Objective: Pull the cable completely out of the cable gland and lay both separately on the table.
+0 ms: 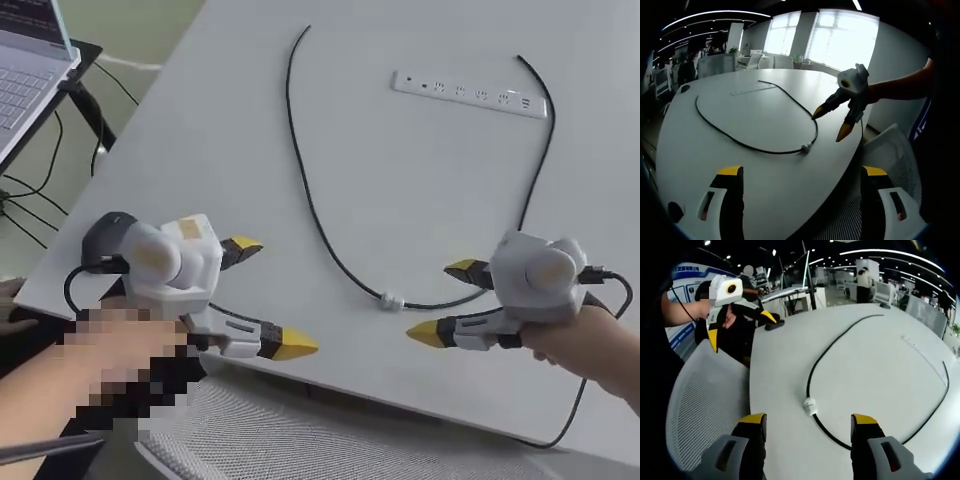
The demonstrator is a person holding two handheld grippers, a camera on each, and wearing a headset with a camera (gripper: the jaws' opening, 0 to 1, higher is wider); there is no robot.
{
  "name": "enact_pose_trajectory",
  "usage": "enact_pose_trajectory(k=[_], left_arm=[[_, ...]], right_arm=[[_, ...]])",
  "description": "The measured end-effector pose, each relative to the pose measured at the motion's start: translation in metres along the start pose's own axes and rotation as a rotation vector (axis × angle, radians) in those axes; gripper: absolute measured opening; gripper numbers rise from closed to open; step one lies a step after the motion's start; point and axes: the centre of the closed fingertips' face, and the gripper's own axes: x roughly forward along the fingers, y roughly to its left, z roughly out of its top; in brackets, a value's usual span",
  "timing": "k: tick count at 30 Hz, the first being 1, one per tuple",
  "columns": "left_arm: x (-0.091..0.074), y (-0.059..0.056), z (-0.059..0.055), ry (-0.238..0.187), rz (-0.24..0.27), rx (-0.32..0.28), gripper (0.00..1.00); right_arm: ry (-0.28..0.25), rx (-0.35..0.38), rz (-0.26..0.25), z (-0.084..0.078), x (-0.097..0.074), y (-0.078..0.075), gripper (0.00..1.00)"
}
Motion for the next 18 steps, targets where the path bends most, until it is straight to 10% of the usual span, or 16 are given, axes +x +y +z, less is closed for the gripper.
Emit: enact_pose_trajectory(k=[18], left_arm=[[0.001,0.003,-0.008,0.015,-0.012,-0.013,0.97]], right_arm=[[0.128,-0.107,0.068,-0.012,0.038,-0.002,0.48]])
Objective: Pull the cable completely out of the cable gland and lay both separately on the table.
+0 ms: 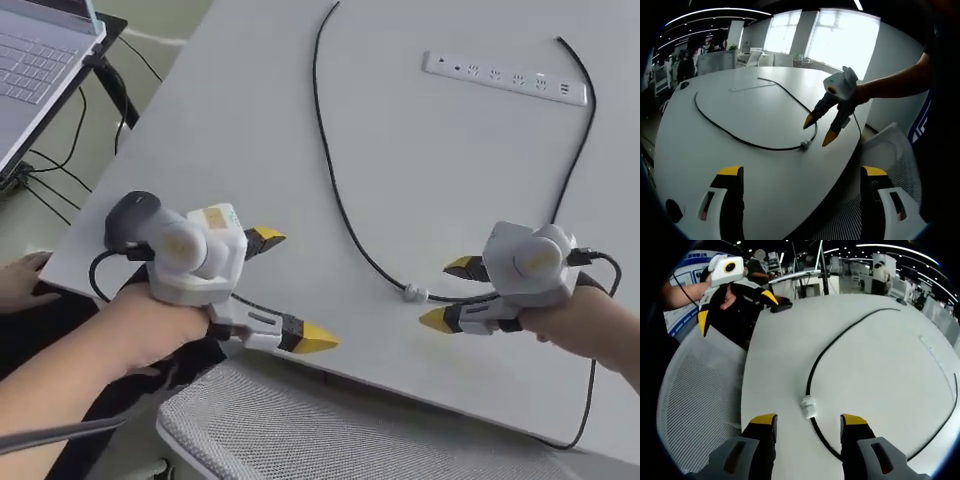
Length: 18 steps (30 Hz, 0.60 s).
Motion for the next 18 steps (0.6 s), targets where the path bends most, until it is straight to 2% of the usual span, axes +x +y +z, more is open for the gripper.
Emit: enact_pose_trajectory(k=[4,13,18], left_arm=[[0.000,0.001,0.001,-0.006,0.001,-0.005,0.97],[0.001,0.006,-0.007,0.002,0.005,-0.013,0.96],[0.001,0.008,-0.011,0.006,0.004,-0.011,0.96]], right_arm=[[0.037,-0.045,-0.002,-0.004,0.007,-0.001,0.41],[0.072,-0.095,0.014,-0.008,0.017,-0.001,0.30],[0.073,-0.115,0.022,-0.005,0.019,0.001,0.26]])
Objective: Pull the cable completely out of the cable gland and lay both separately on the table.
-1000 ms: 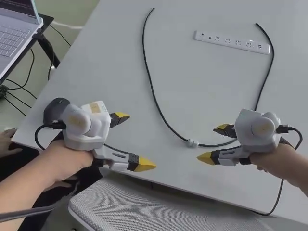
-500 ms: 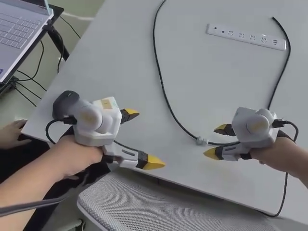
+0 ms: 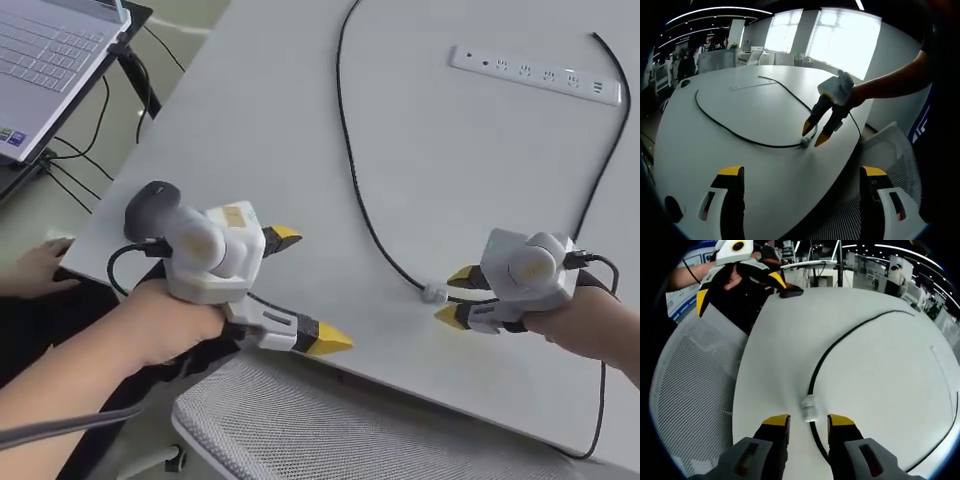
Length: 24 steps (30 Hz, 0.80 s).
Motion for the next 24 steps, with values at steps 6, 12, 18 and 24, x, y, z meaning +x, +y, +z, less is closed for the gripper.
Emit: enact_pose_trajectory(k=[6,12,18,24], left_arm=[[-0.0003,0.0004,-0.0001,0.000,0.001,-0.003,0.95],[0.0013,-0.0007,-0.0027,0.003,0.000,-0.006,0.95],[0.0020,-0.0019,-0.0048,0.007,-0.005,-0.014,0.94],[0.0026,-0.0016,-0.0047,0.006,-0.007,-0.016,0.94]], right_arm=[[0.007,-0.023,0.002,0.0026,0.0029,-0.0019,0.21],[0.026,-0.042,0.007,-0.0004,0.0042,-0.0037,0.14],[0.026,-0.042,0.013,-0.0004,0.0042,-0.0033,0.10],[0.026,-0.042,0.012,0.0001,0.0048,-0.0030,0.09]])
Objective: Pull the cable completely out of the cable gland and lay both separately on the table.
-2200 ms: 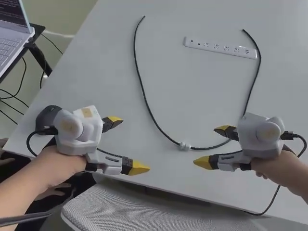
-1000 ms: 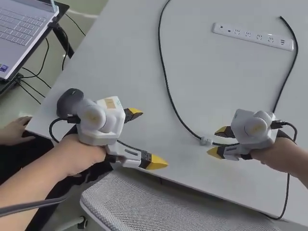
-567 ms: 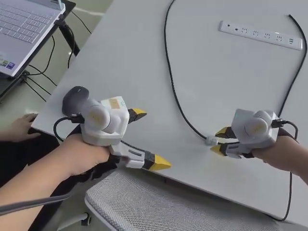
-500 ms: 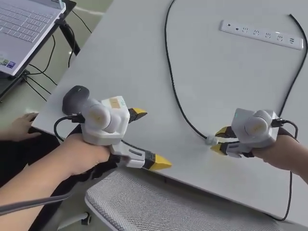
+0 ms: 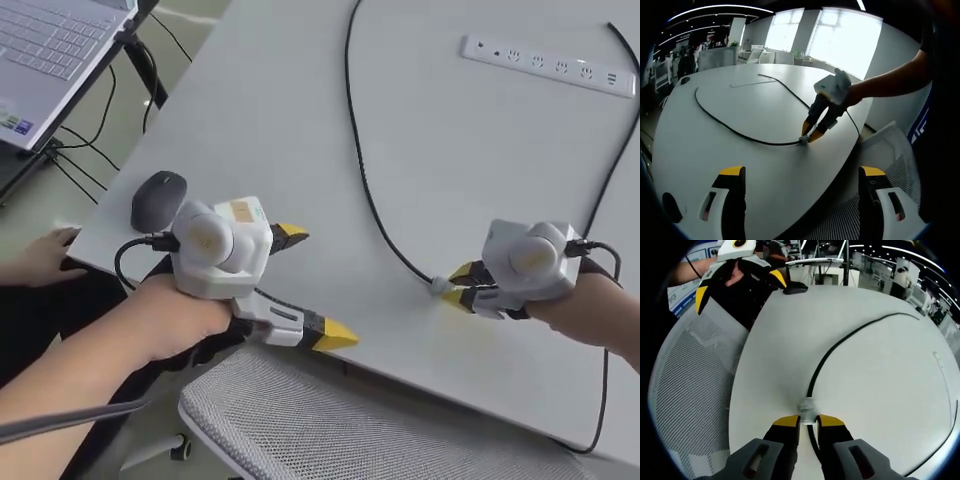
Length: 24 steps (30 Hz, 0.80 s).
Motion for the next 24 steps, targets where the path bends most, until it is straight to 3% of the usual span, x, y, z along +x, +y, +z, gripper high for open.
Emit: enact_pose_trajectory(k=[2,14,24], left_arm=[[0.000,0.000,0.000,-0.001,-0.002,0.002,0.93],[0.004,0.001,0.001,-0.006,-0.010,0.006,0.94],[0.010,-0.010,0.018,-0.019,-0.029,0.024,0.94]], right_arm=[[-0.001,0.004,-0.018,0.000,0.000,-0.003,0.09],[-0.018,0.049,-0.003,0.005,-0.007,0.000,0.07],[-0.043,0.083,0.028,0.021,-0.028,0.011,0.07]])
